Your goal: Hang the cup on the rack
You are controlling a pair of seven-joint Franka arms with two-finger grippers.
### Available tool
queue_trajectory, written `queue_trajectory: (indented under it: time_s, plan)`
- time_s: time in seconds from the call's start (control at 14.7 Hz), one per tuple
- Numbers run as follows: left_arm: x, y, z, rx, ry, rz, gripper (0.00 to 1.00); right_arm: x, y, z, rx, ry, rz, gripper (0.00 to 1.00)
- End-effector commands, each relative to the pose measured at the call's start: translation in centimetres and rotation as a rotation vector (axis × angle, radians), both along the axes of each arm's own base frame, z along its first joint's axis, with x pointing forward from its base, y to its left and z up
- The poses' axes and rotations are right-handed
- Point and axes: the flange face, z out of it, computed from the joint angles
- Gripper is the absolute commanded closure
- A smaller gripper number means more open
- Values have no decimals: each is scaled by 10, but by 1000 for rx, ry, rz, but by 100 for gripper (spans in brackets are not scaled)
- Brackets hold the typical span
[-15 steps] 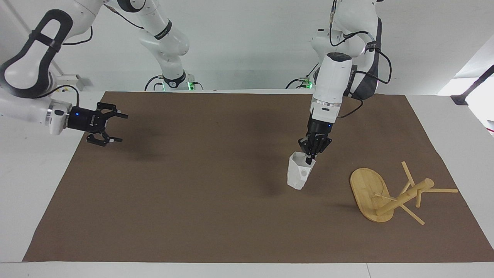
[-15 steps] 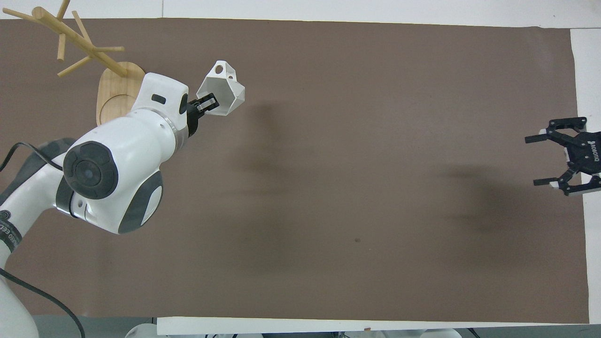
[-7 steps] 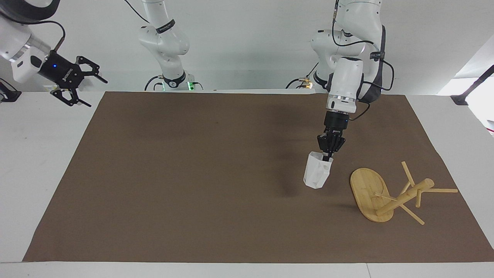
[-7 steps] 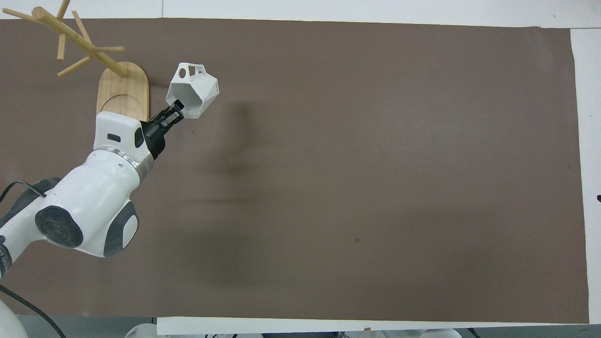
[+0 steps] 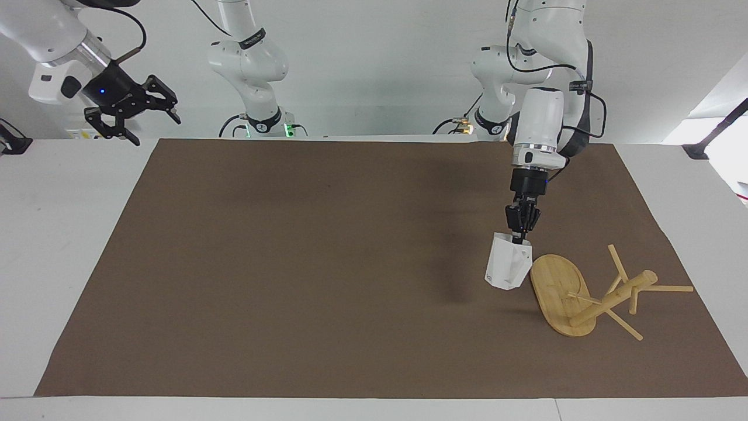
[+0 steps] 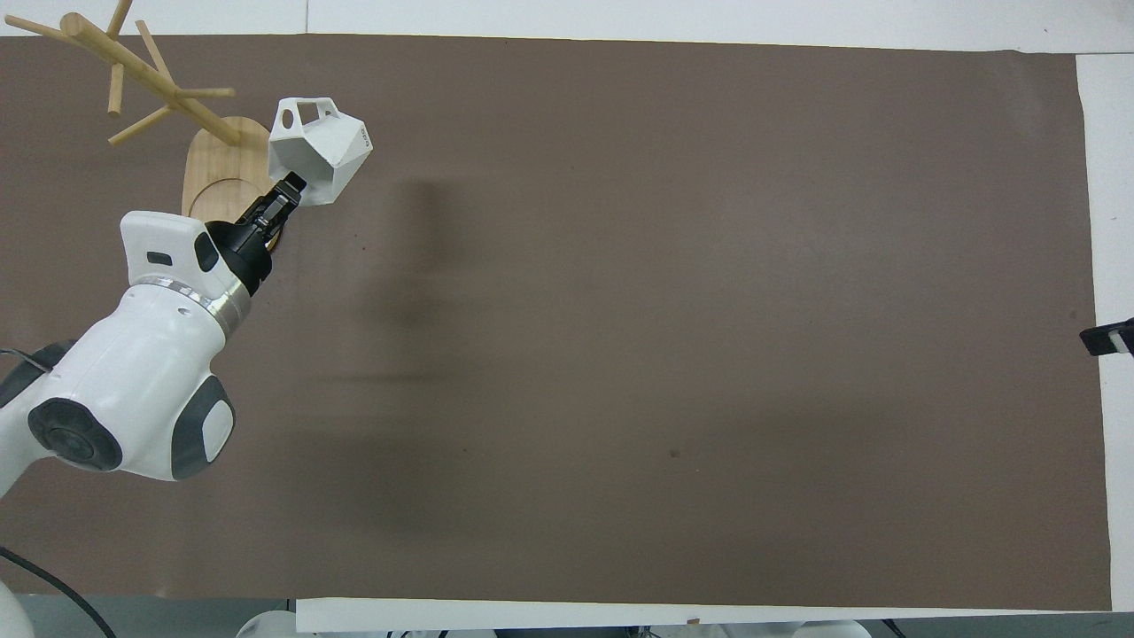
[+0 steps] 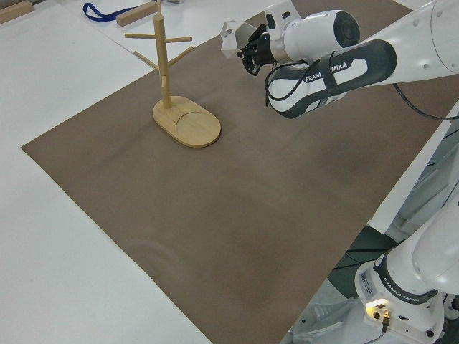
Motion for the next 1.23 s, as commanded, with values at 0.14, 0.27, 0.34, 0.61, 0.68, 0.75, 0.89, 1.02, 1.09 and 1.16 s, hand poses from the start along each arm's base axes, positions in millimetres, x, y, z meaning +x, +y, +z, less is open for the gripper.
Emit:
queue_trajectory:
  time_s: [0.14, 0.27, 0.34, 0.61, 0.68, 0.75, 0.89, 1.02, 1.09, 1.16]
  plan:
    - [25, 25, -12, -21, -19, 55, 100, 0, 10, -1, -101, 66, -190, 0]
    - [34, 28, -16, -21, -17, 64, 100, 1, 8, -2, -100, 66, -192, 0]
    - [38, 35, -16, -22, -19, 78, 100, 1, 5, -1, -100, 63, -196, 0]
    - [47, 47, -13, -27, -21, 106, 100, 0, -7, -2, -109, 66, -250, 0]
    - [48, 46, -15, -25, -20, 103, 100, 0, -6, -2, -131, 69, -286, 0]
    - [51, 47, -22, -24, -9, 105, 100, 2, 1, -2, -158, 71, -309, 0]
    - [53, 52, -23, -26, -7, 118, 100, 8, 29, 0, -215, 63, -302, 0]
    - [53, 54, -23, -29, -5, 124, 100, 10, 41, -1, -225, 58, -285, 0]
    - [53, 54, -23, -31, -4, 125, 100, 14, 41, -1, -224, 43, -285, 0]
    - [53, 56, -24, -36, -2, 131, 100, 18, 42, -7, -225, 52, -284, 0]
